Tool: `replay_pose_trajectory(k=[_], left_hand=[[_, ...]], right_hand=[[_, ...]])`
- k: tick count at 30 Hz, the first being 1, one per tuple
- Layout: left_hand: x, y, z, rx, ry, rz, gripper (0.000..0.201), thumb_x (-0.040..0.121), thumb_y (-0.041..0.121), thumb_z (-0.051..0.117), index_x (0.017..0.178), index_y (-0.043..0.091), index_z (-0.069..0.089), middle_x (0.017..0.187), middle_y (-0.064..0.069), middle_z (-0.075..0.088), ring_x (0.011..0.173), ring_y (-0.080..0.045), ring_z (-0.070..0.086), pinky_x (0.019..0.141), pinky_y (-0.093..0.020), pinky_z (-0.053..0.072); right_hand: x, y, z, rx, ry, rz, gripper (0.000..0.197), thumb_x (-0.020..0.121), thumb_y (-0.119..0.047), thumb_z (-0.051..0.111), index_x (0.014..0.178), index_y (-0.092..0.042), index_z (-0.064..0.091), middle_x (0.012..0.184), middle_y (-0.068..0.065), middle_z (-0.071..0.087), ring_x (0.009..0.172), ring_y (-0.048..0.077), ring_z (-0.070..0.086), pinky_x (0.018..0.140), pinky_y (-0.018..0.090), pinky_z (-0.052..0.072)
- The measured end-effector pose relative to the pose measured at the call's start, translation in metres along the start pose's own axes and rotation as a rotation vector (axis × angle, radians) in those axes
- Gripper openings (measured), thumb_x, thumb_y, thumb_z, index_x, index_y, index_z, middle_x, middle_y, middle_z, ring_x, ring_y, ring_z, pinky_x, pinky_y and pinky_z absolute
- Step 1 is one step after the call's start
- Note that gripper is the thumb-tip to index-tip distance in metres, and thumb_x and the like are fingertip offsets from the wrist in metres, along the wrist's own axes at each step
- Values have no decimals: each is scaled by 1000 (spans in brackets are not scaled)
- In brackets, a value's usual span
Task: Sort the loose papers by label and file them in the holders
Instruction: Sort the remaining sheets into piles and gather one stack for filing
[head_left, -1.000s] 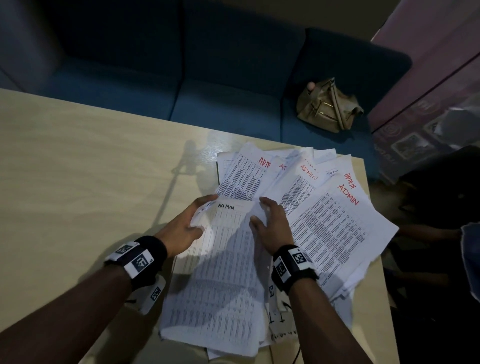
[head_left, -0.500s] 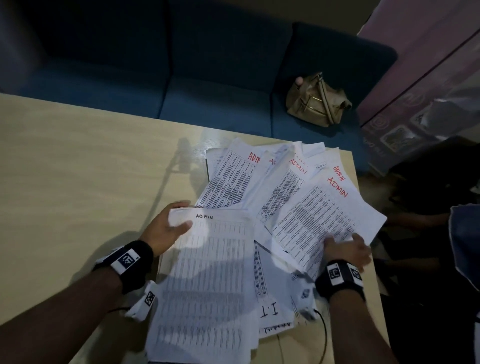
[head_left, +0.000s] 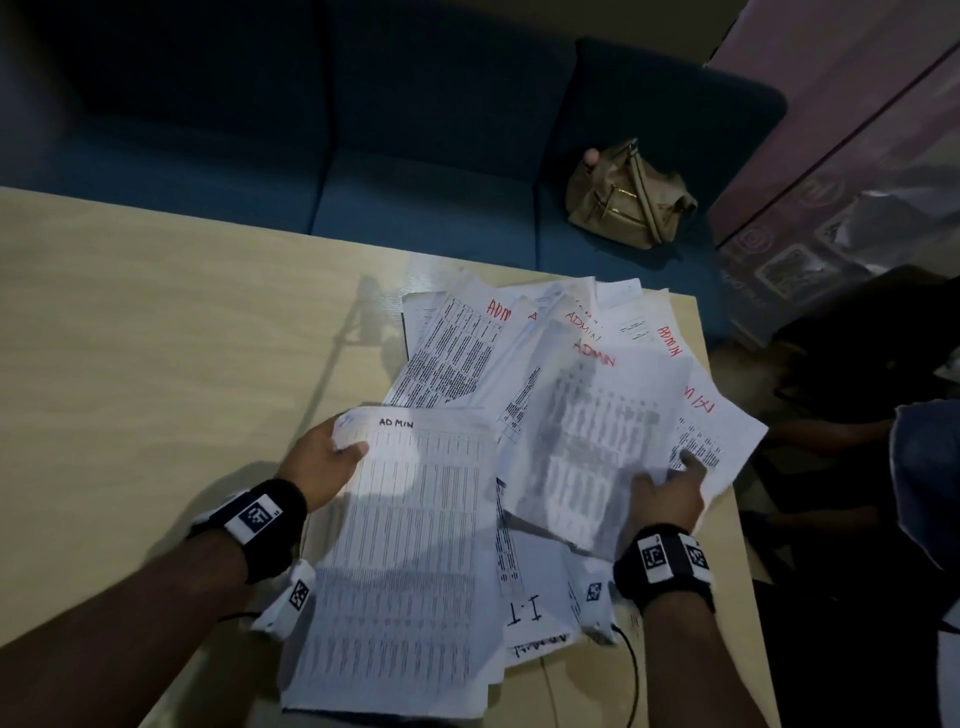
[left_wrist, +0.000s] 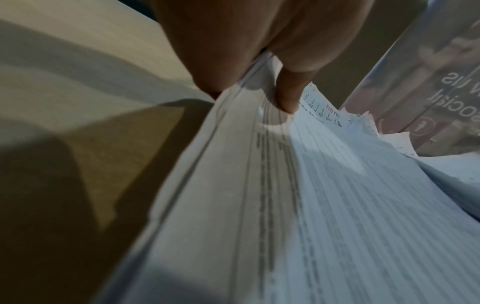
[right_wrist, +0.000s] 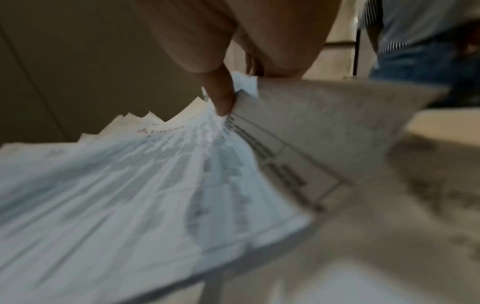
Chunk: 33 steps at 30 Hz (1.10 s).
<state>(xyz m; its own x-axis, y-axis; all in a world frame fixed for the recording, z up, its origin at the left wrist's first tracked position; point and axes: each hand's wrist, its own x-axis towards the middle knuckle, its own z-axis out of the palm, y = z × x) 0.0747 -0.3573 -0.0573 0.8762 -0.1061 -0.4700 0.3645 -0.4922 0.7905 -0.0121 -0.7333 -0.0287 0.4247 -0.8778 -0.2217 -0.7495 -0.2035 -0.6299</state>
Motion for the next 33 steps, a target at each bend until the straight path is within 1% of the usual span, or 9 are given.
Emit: replay_pose_trajectory(k=[3, 6, 11, 17, 22, 27, 29, 31, 33], left_hand=[[0, -2, 0, 13, 11, 14, 32, 91, 11, 59, 121, 21, 61, 96, -6, 67, 85, -25, 60, 72, -29, 42], [-3, 2, 0, 50, 9, 35, 34, 91, 9, 57, 123, 21, 60, 100, -4, 66, 87, -24, 58, 68, -25, 40], [-1, 0, 1, 59, 12, 10, 32, 91, 11, 57, 120, 22, 61, 99, -2, 65, 90, -22, 58, 74, -28, 40], [5, -8, 1, 103, 1, -4, 39, 89, 16, 57, 128, 26, 58, 110, -1, 69, 101, -25, 62, 85, -31, 46], [5, -9, -1, 16, -19, 10, 37, 90, 11, 58, 125, 25, 58, 114, -2, 67, 106, -25, 61, 86, -31, 45], [5, 2, -15, -155, -34, 62, 59, 89, -4, 51, 129, 39, 50, 121, 3, 60, 104, -16, 60, 74, -22, 48], [7, 8, -17, -179, -15, 64, 53, 90, -4, 50, 126, 35, 51, 123, 2, 59, 110, -16, 57, 82, -23, 48], [9, 14, -17, -177, 0, 66, 48, 91, -2, 50, 124, 32, 51, 123, 3, 58, 112, -16, 55, 85, -23, 46], [10, 18, -14, -185, 0, 74, 44, 93, -2, 49, 123, 30, 54, 117, 5, 60, 100, -14, 58, 72, -13, 45]], right_hand=[[-1, -9, 17, -23, -90, 94, 56, 87, -11, 66, 135, -2, 39, 132, 24, 49, 117, 39, 52, 98, 42, 45], [-5, -22, 33, -141, -130, 125, 73, 81, -26, 73, 137, 2, 34, 138, 24, 38, 125, 43, 42, 102, 46, 41], [-7, -31, 43, -58, -170, 159, 66, 82, -18, 73, 134, -4, 35, 129, 22, 53, 111, 39, 57, 88, 42, 50], [-21, -30, 43, -251, -62, -120, 55, 86, -13, 66, 134, -2, 43, 135, 16, 42, 124, 36, 44, 98, 46, 42], [-29, -54, 21, 22, -55, -122, 32, 91, -9, 57, 123, -3, 53, 111, 18, 63, 87, 27, 58, 78, 24, 41], [-7, -79, -38, 253, 3, -384, 33, 84, -26, 68, 112, -8, 63, 100, 7, 65, 95, 21, 62, 78, 28, 46], [-7, -78, -49, 250, -48, -411, 35, 85, -30, 67, 112, -8, 64, 103, 11, 67, 101, 25, 64, 84, 36, 50], [-17, -72, -45, 178, -169, -396, 30, 90, -21, 64, 115, -5, 62, 104, 9, 66, 99, 21, 61, 80, 31, 44], [-34, -62, -36, 105, -299, -396, 29, 91, -19, 62, 117, -5, 62, 104, 8, 65, 96, 20, 59, 79, 28, 39]])
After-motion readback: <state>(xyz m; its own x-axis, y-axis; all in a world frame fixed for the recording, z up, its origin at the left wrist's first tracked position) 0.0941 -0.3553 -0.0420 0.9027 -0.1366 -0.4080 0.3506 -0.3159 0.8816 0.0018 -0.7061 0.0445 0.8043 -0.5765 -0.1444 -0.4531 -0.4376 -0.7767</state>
